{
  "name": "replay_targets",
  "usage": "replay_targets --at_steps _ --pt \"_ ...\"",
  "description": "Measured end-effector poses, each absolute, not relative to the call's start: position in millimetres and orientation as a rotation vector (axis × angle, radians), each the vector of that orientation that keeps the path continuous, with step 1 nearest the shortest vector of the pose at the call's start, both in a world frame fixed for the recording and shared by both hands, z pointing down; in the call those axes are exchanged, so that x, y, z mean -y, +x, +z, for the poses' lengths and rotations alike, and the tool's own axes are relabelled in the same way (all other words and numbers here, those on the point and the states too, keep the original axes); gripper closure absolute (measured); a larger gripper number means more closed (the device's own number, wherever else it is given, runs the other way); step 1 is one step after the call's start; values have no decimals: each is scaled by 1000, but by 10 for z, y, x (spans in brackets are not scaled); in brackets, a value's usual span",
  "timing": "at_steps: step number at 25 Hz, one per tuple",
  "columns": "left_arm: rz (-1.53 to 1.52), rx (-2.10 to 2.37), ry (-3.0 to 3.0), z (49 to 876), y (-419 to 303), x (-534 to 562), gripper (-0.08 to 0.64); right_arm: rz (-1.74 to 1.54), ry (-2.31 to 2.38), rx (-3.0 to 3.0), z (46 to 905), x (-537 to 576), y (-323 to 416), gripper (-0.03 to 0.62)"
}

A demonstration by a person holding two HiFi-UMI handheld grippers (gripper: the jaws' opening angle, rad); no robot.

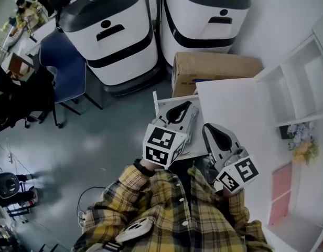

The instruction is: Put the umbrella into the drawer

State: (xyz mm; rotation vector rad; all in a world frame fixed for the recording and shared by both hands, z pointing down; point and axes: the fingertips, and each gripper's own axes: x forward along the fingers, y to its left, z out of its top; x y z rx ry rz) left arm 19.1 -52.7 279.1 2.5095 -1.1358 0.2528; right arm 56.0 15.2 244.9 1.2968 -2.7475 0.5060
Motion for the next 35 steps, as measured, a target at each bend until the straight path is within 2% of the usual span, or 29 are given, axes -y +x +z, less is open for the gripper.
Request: replay_targets --at_steps 5,12,25,35 --pt "162 1214 2631 2191 17 324 537 379 1241 2830 2111 -88 416 577" --pt "71 1282 2677 1825 -150 -43 538 333 1165 2915 1915 -80 277 576" --pt "56 1226 2736 1738 -95 -251 538 286 1132 2929 1853 -132 294 577" --pt "156 1144 2787 1890 10 -181 538 311 1181 2891 1945 -120 410 577"
